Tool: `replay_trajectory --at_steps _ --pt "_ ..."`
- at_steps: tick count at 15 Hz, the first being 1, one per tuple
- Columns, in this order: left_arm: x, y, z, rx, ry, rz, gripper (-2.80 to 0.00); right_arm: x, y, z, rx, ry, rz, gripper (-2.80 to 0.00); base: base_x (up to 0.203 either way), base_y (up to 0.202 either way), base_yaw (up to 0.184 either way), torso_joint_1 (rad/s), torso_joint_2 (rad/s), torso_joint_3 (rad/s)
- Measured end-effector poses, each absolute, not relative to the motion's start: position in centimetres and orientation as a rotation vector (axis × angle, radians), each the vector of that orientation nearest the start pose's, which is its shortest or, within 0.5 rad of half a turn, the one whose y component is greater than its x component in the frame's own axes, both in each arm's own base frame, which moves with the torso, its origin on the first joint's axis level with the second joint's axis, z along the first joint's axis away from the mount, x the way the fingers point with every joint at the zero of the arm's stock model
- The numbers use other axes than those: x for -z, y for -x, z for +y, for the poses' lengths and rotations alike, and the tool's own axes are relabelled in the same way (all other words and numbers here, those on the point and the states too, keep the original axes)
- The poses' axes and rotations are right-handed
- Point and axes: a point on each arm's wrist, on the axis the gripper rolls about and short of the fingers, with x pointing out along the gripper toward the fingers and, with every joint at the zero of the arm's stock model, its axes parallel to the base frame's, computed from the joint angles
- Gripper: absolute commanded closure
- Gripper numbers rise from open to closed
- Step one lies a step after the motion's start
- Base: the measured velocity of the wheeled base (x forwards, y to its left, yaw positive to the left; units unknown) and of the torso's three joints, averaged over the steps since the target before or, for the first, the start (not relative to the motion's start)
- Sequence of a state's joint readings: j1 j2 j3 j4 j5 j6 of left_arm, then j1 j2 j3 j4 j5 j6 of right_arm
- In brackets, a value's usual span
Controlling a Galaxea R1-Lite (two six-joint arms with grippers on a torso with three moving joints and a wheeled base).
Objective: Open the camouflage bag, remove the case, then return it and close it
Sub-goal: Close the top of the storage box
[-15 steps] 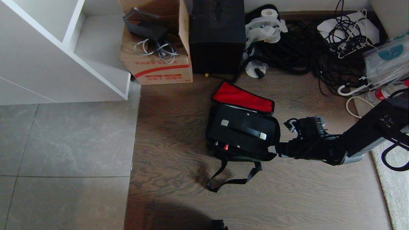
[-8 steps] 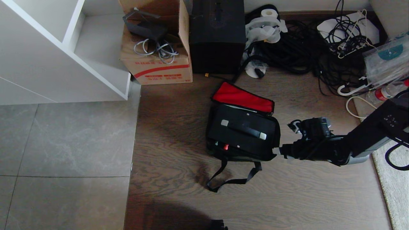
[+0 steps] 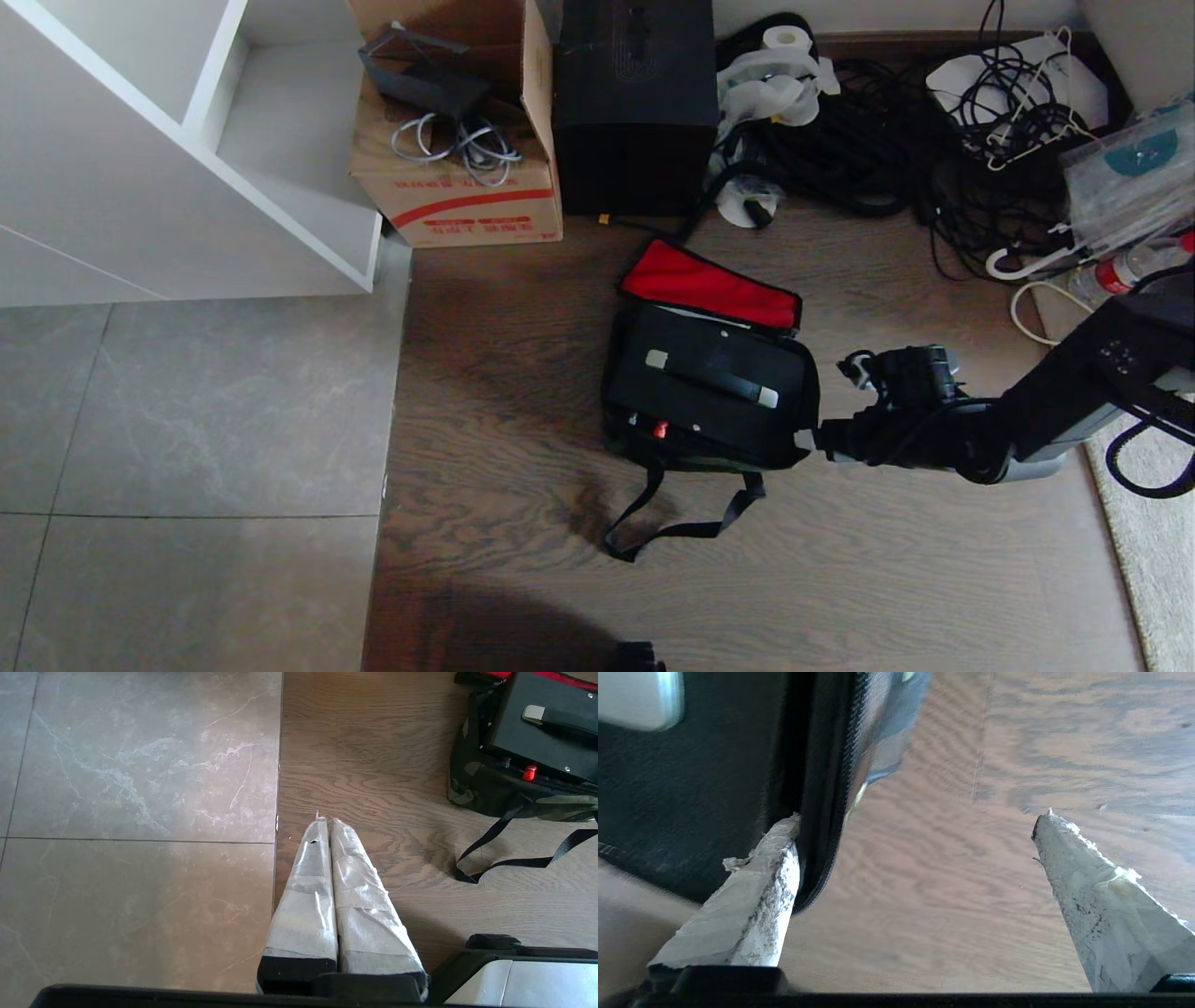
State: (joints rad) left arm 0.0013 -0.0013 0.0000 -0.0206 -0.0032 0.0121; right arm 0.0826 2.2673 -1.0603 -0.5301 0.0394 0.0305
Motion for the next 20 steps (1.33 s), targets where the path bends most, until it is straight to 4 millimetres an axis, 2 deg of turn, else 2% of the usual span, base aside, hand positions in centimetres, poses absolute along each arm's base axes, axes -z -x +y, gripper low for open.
replay_trajectory --at_steps 4,5,16,20 --pt "-7.8 2.3 0.0 0.002 -0.012 -0.022 0.00 -2.3 -40.9 3.8 -0.111 -0.011 0.677 -2.80 0.000 0.000 0.000 0.000 0.00 0.000" --pt "-7.8 2.3 0.0 0.002 -0.012 -0.022 0.00 -2.2 -40.9 3.9 -0.110 -0.014 0.676 0.00 0.000 0.000 0.000 0.000 0.00 0.000" --pt "-7.8 2.3 0.0 0.003 -0.012 -0.022 0.00 -1.8 -40.9 4.2 -0.137 0.016 0.688 0.00 0.000 0.000 0.000 0.000 0.00 0.000" --pt "-7.8 2.3 0.0 0.002 -0.012 -0.022 0.00 -2.2 -41.0 1.1 -0.129 0.141 0.704 0.00 0.000 0.000 0.000 0.000 0.00 0.000"
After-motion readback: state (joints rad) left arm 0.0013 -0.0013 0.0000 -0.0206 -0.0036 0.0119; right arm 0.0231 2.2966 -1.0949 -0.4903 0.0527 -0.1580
